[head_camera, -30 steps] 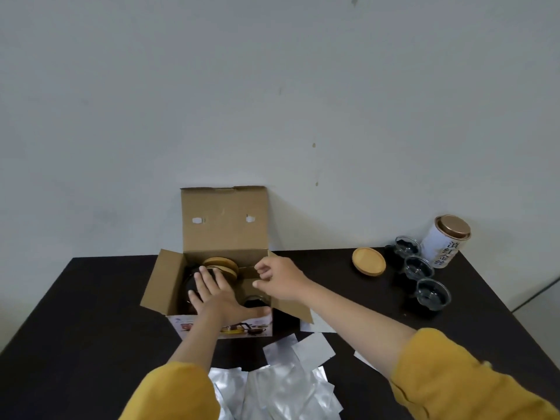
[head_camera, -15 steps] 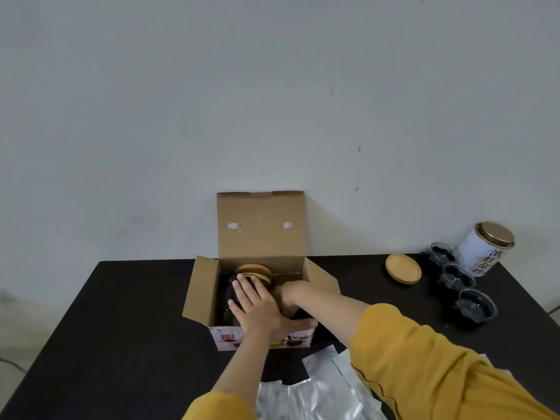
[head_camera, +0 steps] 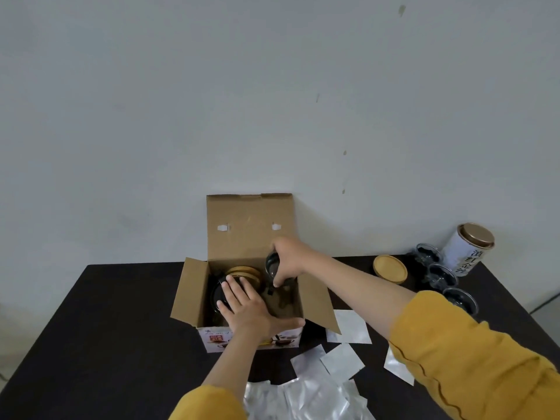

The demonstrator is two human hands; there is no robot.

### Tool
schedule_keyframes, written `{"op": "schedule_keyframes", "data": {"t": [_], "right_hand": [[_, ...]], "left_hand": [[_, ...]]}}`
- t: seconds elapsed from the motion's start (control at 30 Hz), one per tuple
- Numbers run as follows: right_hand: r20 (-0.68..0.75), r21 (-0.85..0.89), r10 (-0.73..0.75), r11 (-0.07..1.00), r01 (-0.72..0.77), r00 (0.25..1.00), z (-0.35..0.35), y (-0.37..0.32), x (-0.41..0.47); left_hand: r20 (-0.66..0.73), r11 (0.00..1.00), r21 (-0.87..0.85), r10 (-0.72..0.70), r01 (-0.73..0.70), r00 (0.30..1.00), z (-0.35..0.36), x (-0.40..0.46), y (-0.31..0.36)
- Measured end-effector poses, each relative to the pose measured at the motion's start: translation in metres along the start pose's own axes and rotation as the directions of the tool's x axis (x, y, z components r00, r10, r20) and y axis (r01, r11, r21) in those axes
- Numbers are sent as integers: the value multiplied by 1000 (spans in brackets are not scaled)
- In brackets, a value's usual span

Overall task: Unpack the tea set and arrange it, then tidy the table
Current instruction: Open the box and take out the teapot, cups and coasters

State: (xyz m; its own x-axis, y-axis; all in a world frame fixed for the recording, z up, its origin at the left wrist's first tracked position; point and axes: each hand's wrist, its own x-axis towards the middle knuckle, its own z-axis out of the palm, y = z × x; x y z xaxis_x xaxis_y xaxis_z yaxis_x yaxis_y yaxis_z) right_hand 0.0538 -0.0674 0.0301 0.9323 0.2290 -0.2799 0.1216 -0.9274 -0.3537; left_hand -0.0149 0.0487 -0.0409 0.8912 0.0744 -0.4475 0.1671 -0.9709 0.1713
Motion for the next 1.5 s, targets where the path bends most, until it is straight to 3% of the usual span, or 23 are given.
{"op": "schedule_keyframes", "data": {"t": [0.13, 0.23, 0.4, 0.5, 0.67, 0.9, 1.17, 1.4, 1.5], "right_hand": [[-168, 171, -14, 984, 43, 986, -25, 32, -34], [-216, 246, 35, 969, 20, 976, -35, 71, -66], [-189, 299, 275, 931, -211, 943, -30, 173, -110], [-213, 345, 405, 883, -319, 889, -28, 236, -135], [-294, 445, 613, 767, -462, 734, -38, 316, -179], [-314, 635, 749, 622, -457, 583, -37, 401, -200], [-271, 616, 803, 568, -546, 530, -8, 474, -177], [-239, 566, 791, 585, -581, 564, 27, 520, -150], [-267, 524, 773, 618, -587, 575, 23, 507, -151]], "left_hand": [[-22, 1000, -10, 5, -5, 1000, 1, 1, 0], [-41, 1000, 8, 11, -11, 999, 2, 3, -1], [-63, 999, 33, 2, 0, 998, 5, 2, 2], [-82, 998, 56, -8, 13, 997, 6, 2, 3], [-138, 994, 98, -27, 41, 990, 10, -1, 8], [-201, 992, 104, -46, 68, 978, 15, -1, 9], [-274, 993, 66, -72, 93, 959, 22, 2, 11], [-295, 994, 44, -87, 104, 952, 26, 10, 7], [-316, 995, 31, -82, 97, 945, 27, 14, 4]]}}
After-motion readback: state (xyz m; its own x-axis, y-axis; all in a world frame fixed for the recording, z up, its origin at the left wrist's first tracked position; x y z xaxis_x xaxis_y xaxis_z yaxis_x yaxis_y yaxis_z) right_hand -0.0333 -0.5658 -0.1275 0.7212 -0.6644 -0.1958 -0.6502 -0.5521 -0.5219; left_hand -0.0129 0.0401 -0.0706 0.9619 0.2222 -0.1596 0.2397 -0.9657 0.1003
